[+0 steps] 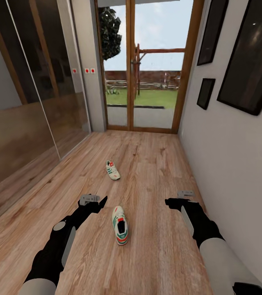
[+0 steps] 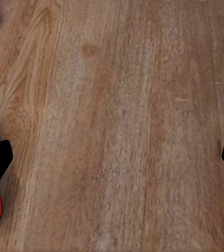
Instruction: Pick up the two gym shoes and the two sandals from the corridor floor and place them onto the hallstand (shoe rack) in the corridor, making sure they are on the rack and not on the floor. Arrange them so the two gym shoes are next to each other and the two sandals are next to each other.
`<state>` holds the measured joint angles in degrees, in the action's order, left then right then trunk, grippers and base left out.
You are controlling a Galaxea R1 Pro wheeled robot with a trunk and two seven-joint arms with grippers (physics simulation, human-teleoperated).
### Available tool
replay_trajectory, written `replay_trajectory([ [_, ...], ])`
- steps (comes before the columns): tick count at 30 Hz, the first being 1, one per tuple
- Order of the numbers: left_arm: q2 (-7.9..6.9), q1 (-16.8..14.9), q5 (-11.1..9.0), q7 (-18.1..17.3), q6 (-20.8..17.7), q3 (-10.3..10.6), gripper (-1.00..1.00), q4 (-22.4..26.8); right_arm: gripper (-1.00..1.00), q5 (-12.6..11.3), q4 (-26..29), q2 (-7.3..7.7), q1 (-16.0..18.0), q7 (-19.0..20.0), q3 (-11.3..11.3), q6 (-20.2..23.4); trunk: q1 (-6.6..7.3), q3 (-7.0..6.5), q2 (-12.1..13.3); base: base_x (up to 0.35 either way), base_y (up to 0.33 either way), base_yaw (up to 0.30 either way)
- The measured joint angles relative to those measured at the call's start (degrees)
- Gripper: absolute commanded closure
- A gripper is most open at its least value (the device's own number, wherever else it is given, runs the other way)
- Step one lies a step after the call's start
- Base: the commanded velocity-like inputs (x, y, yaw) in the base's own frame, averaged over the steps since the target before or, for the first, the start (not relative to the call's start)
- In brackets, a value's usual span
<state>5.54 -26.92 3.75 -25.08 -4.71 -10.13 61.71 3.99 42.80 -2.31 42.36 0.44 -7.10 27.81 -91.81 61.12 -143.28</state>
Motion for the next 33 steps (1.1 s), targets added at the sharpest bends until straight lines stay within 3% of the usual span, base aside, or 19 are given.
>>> replay_trajectory([
  [7, 0.00, 0.0, 0.0, 0.0, 0.0, 0.0, -1.00, 0.0, -1.00, 0.0, 0.0, 0.01, 0.0, 0.0, 0.0, 0.0, 0.01, 0.00, 0.0, 0.044, -0.020, 0.001],
  [33, 0.00, 0.0, -0.1, 0.0, 0.0, 0.0, -1.00, 0.0, -1.00, 0.0, 0.0, 0.05, 0.0, 0.0, 0.0, 0.0, 0.00, 0.00, 0.0, 0.204, -0.107, 0.000],
])
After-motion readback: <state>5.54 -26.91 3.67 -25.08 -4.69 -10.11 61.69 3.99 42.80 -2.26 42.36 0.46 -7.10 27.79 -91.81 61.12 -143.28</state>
